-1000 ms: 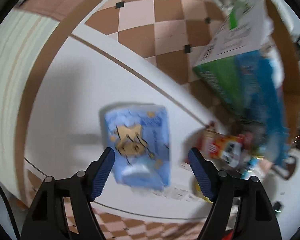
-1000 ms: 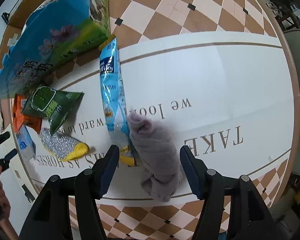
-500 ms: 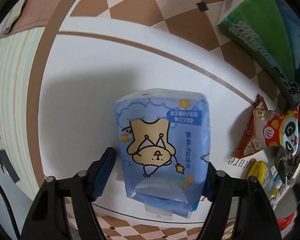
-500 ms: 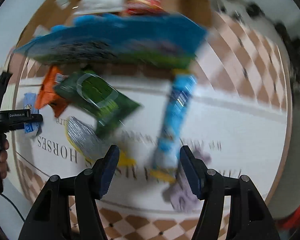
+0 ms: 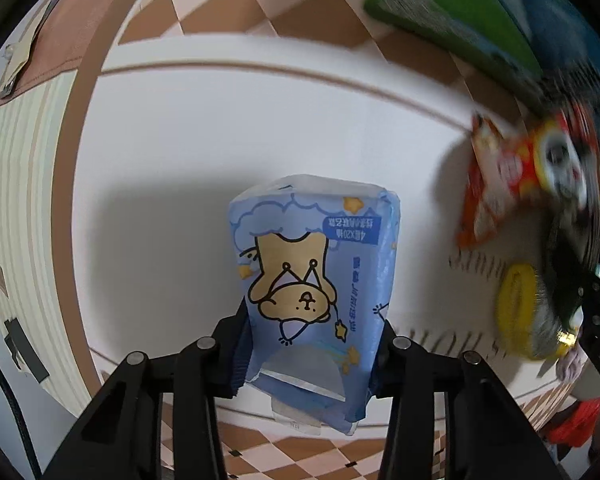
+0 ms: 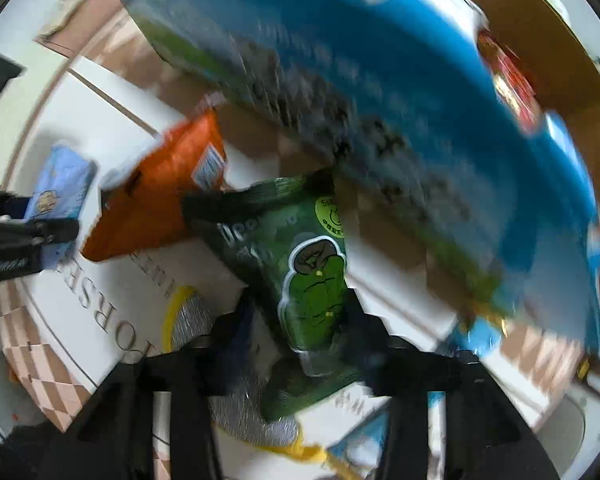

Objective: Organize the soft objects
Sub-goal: 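Grasp the blue cartoon tissue pack with the left tool while the right tool grasps the green snack bag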

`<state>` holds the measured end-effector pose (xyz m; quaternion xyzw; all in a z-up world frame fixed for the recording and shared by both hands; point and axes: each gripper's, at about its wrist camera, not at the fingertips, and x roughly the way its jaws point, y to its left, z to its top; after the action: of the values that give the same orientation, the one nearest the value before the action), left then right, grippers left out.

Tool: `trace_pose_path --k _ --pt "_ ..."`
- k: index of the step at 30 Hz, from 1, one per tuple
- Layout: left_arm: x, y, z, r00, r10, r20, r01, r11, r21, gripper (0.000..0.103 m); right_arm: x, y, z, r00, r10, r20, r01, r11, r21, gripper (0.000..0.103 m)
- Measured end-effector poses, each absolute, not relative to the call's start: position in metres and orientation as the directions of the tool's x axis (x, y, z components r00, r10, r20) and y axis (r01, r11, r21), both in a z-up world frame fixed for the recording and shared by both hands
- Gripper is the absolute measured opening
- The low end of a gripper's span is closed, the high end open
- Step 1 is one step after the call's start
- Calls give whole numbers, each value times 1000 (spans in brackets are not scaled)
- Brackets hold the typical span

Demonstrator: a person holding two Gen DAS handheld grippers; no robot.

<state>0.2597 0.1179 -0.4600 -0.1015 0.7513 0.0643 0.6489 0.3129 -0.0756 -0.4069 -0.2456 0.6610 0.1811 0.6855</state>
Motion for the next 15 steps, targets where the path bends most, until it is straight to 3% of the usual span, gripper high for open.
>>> trace_pose_path --k 5,7,10,15 --pt "252 94 -459 -127 -33 -991 -182 983 -10 43 298 -107 -415 -221 19 -975 -274 958 81 41" --pt "258 93 -456 -116 -16 -993 -167 986 4 44 292 -114 -412 -235 68 -970 -227 966 123 44" --pt "265 93 -453 -120 -39 -992 -176 984 -17 44 292 -122 -406 -211 101 -972 -192 971 142 67" --pt "270 95 -449 -109 -40 -993 -167 986 -22 42 310 -132 -399 -155 160 -975 -144 973 183 69"
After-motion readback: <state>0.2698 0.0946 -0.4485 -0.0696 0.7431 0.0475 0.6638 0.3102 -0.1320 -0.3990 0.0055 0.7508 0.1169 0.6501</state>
